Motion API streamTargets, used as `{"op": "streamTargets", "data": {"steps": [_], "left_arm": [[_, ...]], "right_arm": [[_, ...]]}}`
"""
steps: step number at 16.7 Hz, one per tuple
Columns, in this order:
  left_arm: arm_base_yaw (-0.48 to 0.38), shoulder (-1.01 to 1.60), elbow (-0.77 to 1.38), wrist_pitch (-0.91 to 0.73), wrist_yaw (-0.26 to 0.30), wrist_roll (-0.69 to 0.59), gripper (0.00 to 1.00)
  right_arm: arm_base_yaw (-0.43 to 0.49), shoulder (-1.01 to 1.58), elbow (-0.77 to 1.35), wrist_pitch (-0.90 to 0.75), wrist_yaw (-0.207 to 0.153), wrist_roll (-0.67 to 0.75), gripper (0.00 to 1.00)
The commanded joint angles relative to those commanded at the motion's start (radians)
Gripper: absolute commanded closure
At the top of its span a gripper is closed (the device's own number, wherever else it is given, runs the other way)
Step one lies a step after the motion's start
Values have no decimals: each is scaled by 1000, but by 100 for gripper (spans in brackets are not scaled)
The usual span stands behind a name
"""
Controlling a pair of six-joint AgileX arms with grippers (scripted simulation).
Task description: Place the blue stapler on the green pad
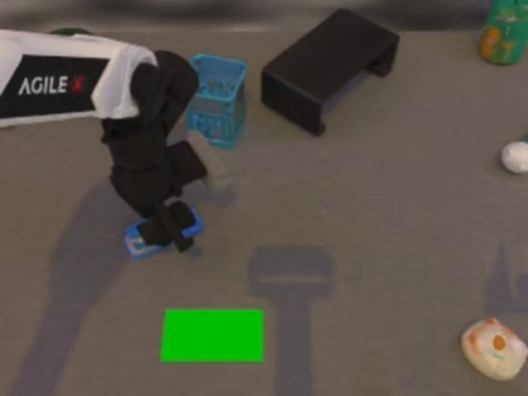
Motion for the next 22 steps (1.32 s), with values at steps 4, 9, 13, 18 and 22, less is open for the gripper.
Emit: {"op": "streamTargets", "data": {"steps": [4, 9, 13, 18, 22], "left_arm": [[1, -12, 34, -40, 1, 2, 100], [11, -68, 174, -251, 1, -2, 100], [16, -107, 248, -355, -1, -4, 100], [11, -104, 247, -353, -1, -3, 100], [-9, -113, 243, -372, -18, -101, 100]], "right_arm": [[0, 0, 0, 0, 0, 0, 0], [0, 0, 0, 0, 0, 0, 0], [0, 0, 0, 0, 0, 0, 0], [0, 0, 0, 0, 0, 0, 0], [0, 0, 0, 0, 0, 0, 0]]}}
